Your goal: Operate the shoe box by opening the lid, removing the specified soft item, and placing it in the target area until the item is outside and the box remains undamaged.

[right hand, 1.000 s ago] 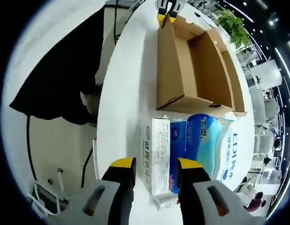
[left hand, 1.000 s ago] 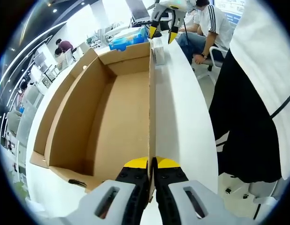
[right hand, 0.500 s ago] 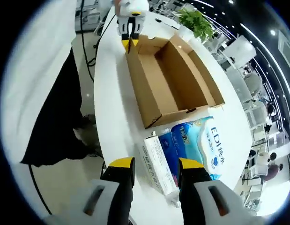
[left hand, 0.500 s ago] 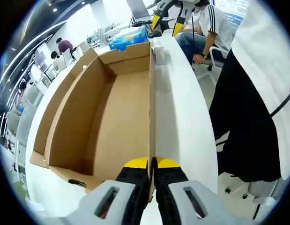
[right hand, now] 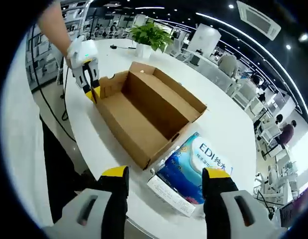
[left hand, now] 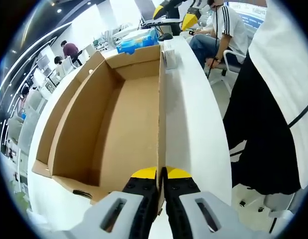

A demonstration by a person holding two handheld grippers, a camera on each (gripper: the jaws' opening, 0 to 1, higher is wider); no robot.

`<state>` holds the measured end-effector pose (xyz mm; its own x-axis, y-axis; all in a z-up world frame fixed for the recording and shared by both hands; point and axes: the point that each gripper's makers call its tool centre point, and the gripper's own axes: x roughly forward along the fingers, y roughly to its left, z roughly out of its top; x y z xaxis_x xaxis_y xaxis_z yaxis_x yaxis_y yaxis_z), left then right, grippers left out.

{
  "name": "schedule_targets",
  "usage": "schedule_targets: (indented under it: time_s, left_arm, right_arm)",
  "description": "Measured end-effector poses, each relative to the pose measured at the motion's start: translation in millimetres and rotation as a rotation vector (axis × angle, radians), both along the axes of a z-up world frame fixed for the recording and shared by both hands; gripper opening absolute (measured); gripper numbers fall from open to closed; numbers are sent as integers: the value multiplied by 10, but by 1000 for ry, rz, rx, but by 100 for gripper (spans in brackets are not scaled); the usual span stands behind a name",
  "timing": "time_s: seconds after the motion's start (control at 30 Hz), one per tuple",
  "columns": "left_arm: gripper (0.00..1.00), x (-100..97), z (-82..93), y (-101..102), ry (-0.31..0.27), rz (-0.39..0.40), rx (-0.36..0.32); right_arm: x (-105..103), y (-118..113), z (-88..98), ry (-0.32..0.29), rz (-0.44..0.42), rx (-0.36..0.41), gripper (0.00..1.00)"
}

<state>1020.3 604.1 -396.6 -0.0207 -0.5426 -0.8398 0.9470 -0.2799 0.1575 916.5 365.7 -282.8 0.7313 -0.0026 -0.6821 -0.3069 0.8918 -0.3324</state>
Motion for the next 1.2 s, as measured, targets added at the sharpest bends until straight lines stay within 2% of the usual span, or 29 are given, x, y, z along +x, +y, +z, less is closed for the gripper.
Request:
schedule_targets:
  time_s: [0.07, 0.13, 0.17, 0.23, 0.33, 0.4, 0.47, 0.6, 0.67, 0.77, 0.93, 1.03, 1.1, 1.2]
  left_arm:
    - [3, -1, -3, 2, -8, 2, -7]
    - [3, -7, 6, -2, -12, 1, -9]
    - [3, -8, 11, -4, -12, 3, -9]
    - [3, -7, 17, -6, -11, 3, -11]
    - [4, -21, 25, -5, -21, -9, -17]
    - [3, -24, 24, -2, -21, -13, -12]
    - [3, -13, 21, -2, -14, -10, -14]
    - [3, -6, 19, -2, -6, -8, -13]
    - [3, -4, 17, -2, -4, -8, -12]
    - [4, -2, 21, -4, -2, -2, -11]
    - [4, -6, 19, -1, -11, 0, -10]
    - [4, 0, 17, -1, -11, 4, -12]
    - [4, -3, 18, 0, -13, 5, -10]
    - [4, -7, 24, -2, -16, 3, -16]
  right_arm:
    - [32, 53, 40, -9, 17, -7, 56]
    - [78, 85, 96, -39, 65, -80, 46]
    - [83, 115, 99, -42, 83, -91, 44]
    - [72, 183, 88, -33, 81, -65, 46]
    - [93, 219, 112, -55, 89, -74, 47]
    - [105, 287, 112, -49, 78, -11, 47]
    - [128, 304, 110, -49, 87, -10, 47]
    - [154, 382, 43, -17, 125, 17, 46]
    - [149, 416, 29, -1, 147, 25, 39]
    - [192, 412, 9, 5, 163, -4, 30]
    - [331, 452, -21, -6, 191, -22, 31]
    - [385, 496, -141, 48, 269, -80, 33]
    - [404, 585, -200, 87, 322, -71, 35]
    - [477, 621, -155, 77, 364, -102, 35]
